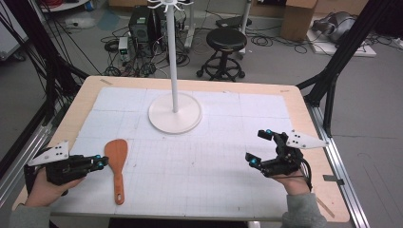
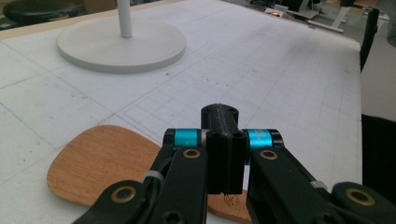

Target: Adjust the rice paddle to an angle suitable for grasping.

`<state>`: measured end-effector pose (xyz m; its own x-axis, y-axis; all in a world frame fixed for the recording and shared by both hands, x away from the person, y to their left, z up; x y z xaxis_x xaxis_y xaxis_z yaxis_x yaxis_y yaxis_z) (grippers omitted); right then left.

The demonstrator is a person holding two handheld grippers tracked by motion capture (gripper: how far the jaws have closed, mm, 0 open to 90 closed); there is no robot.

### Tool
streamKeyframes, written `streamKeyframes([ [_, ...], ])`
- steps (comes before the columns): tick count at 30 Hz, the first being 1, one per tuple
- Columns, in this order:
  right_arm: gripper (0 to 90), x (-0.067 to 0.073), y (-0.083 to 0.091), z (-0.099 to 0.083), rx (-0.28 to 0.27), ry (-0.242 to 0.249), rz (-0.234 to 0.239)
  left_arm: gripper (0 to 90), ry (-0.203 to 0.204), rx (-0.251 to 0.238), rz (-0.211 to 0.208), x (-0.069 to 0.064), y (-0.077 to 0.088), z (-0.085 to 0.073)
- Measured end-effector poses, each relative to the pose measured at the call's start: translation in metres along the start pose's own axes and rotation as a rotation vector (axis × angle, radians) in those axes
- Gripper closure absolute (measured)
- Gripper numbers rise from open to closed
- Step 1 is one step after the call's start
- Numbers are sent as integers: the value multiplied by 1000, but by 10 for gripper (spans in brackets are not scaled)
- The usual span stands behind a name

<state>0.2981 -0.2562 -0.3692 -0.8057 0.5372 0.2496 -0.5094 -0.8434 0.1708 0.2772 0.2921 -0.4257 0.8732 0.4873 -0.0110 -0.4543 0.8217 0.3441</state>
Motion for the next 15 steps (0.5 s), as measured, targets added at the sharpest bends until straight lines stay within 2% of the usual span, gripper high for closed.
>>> streamKeyframes([
  [7, 10, 0, -1, -1, 5, -3, -1, 897, 3, 30, -11, -1, -2, -9],
  [10, 10, 0, -2, -2, 8, -7, 0, 897, 3, 55, -18, -2, -3, -14],
  [15, 10, -1, -1, -2, 7, -4, 0, 897, -2, 123, -37, -6, -8, -24],
])
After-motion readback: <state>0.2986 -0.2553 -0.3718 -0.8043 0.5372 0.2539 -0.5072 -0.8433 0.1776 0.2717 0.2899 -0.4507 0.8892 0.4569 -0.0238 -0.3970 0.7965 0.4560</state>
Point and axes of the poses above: each handheld gripper's, and its own axes: y roughly backward along the jaws, z roughly out of its top, x roughly to its left, the point moved 4 cm from there along -y, roughly forward along the jaws, and after that the axes turned 7 degrees about -y, right-handed, at the moved point
